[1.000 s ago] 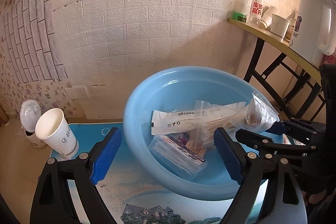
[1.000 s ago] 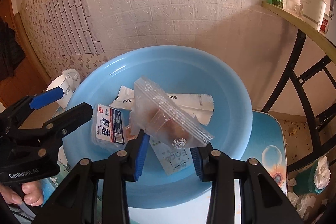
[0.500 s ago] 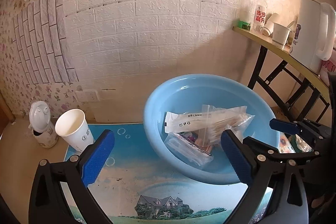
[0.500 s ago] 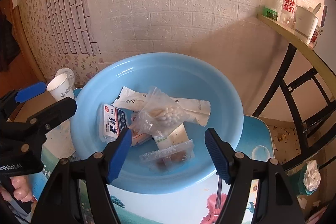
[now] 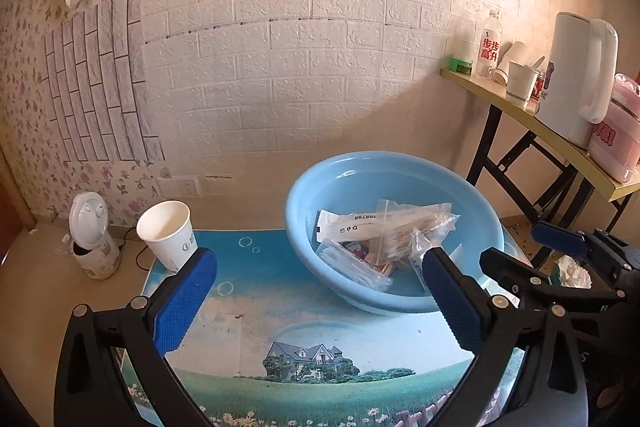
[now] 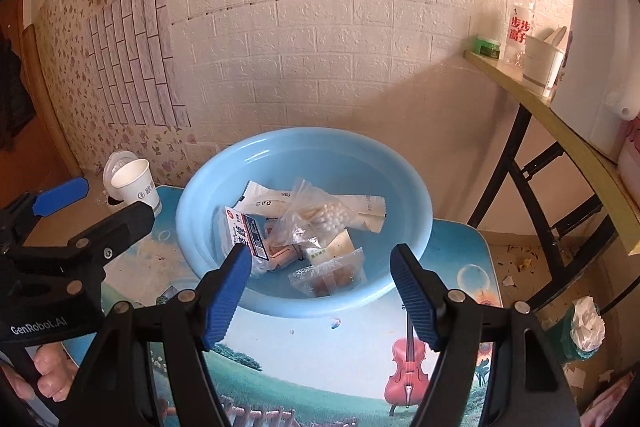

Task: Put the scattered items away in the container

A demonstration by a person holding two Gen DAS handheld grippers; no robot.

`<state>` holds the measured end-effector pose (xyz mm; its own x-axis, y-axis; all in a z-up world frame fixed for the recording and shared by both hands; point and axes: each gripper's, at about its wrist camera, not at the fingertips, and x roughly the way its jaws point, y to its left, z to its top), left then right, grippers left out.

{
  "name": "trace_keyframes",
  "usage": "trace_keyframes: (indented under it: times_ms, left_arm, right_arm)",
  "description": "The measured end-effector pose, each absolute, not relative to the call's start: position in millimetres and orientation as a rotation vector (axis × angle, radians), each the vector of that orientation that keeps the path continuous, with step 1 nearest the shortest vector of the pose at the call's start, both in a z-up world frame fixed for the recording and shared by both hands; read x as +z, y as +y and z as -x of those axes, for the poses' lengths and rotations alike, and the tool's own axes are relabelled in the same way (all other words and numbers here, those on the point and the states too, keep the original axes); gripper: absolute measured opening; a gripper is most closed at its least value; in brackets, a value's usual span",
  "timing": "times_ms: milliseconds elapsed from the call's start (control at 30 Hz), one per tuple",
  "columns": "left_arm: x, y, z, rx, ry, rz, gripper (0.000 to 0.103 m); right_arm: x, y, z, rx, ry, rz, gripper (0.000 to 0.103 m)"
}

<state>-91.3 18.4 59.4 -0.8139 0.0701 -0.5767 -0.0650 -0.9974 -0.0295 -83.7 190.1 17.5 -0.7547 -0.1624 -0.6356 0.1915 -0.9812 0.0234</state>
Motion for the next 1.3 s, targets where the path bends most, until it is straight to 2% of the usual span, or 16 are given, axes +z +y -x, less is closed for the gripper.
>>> trace_keyframes:
  times_ms: [367,533,600,667,833,967,1100,1300]
  left_arm:
    - [56,14,56,2.928,0.011,0.98,0.103]
    - [60,18,42,2.919,0.012,0.977,0.103]
    - [61,18,36,2.915,-0.001,0.971,0.103]
    - [61,18,32,2.912,-0.005,0.97,0.103]
    - [62,22,26,2.913,0.01,0.981,0.103]
    - [68,20,18,2.933,0.016,0.932,0.103]
    - [70,20,13,2.957,0.046,0.916,0.103]
    - [72,15,10,2.922,-0.006,0.944,0.103]
  right_arm:
    - [18,181,42,-2.796,0.109,-0.992,0.073]
    - [24,189,26,-2.836,0.039,-0.956,0.074]
    - [23,192,22,-2.855,0.017,-0.981,0.086]
    - [23,198,16,-2.867,-0.001,-0.972,0.091]
    - [19,204,8,-2.858,-0.017,-0.989,0.093]
    - [20,208,3,-2.869,-0.005,-0.97,0.103]
    - [21,209,-3,-2.871,-0.013,-0.937,0.103]
    - [20,206,-7,-2.857,-0.002,-0.953,0.103]
